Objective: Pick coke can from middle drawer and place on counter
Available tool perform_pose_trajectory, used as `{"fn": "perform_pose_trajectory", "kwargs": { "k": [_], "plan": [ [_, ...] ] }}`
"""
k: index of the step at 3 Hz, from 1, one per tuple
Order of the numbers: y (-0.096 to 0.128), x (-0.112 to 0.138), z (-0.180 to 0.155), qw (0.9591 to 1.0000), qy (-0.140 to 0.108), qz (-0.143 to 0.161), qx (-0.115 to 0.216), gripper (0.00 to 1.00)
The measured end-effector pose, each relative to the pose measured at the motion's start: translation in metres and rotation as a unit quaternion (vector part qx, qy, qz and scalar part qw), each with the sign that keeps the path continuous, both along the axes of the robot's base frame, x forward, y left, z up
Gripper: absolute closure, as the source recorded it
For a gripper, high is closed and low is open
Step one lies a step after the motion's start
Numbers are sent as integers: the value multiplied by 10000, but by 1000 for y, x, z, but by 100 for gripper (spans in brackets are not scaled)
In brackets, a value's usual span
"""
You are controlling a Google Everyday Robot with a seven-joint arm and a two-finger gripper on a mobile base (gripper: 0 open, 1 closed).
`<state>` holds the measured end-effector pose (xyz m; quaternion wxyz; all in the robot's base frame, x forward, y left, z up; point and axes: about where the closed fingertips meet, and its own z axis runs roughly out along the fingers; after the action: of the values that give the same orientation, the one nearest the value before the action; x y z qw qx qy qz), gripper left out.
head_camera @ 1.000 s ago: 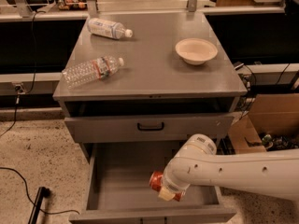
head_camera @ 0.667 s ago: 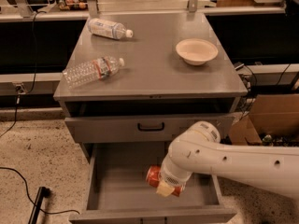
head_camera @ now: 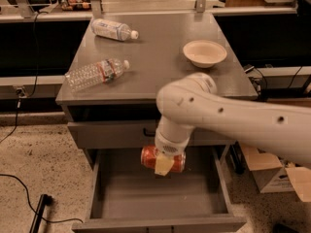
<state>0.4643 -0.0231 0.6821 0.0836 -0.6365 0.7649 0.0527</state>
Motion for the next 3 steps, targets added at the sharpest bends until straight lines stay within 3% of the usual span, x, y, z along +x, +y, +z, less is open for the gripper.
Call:
{"fn": "perform_pose_trajectory", "kwargs": {
  "k": [1, 2, 3],
  "plan": [
    [11, 12, 47, 9987, 296, 416, 82, 100],
    [9, 22, 96, 9970, 447, 583, 236, 100],
    [1, 36, 128, 9985, 189, 430, 274, 100]
  ]
}}
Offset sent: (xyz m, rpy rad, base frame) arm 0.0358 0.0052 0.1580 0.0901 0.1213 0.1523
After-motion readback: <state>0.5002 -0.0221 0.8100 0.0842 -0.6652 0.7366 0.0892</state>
